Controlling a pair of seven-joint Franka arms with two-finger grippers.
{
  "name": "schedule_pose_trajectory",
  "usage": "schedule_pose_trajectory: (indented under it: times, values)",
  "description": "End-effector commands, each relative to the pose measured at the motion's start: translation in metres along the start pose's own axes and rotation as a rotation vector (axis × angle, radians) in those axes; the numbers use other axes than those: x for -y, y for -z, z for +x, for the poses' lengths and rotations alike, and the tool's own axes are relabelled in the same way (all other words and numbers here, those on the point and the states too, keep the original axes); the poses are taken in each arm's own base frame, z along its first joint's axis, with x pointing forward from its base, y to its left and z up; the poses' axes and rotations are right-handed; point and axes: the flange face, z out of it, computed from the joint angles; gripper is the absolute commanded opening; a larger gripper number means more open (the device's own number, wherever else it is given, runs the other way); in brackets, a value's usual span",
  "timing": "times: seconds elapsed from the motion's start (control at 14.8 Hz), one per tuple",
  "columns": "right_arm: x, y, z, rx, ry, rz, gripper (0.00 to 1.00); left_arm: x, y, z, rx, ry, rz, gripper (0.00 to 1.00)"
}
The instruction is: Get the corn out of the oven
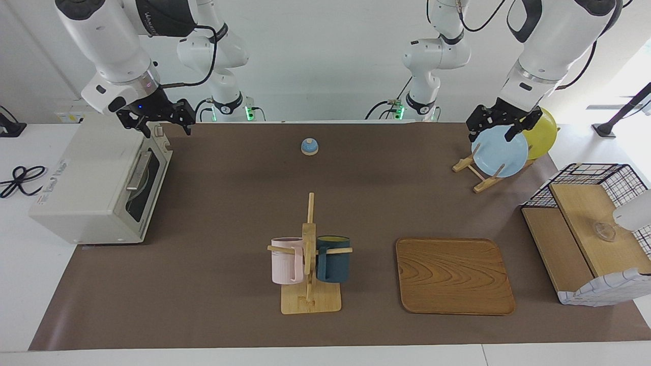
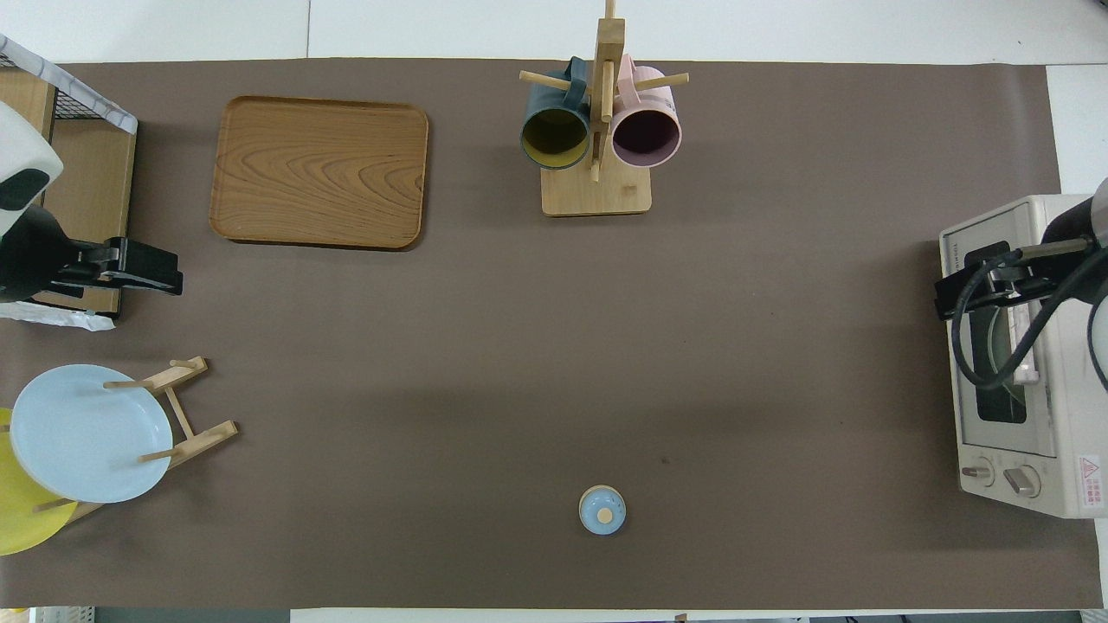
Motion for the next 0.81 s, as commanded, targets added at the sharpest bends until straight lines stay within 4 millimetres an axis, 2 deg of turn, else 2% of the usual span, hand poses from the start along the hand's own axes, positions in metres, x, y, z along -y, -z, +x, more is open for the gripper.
schedule_pose_trajectory:
  times: [0.0,0.34,0.54,0.61,0.74]
  values:
    - [-0.001,0.003,-0.001,-0.012,-0.02,0.008,1.0,0.002,-0.001,-0.004,-0.003,0.002,-0.003,1.0]
    - [-0.004,0.003,-0.001,-0.017,-0.039,0.003,1.0,0.002,-0.002,-0.003,-0.001,0.002,-0.003,1.0]
    - [-0.019,-0.004,0.0,-0.029,0.019,0.01,0.97,0.002,-0.001,-0.004,-0.003,0.002,-0.003,1.0]
    - [-0.023,-0.007,0.002,-0.064,0.043,0.004,0.56,0.002,-0.001,-0.004,-0.003,0.002,-0.003,1.0]
    - [-0.03,-0.021,-0.002,-0.078,0.069,0.002,0.0,0.002,-0.002,-0.003,-0.001,0.002,-0.003,1.0]
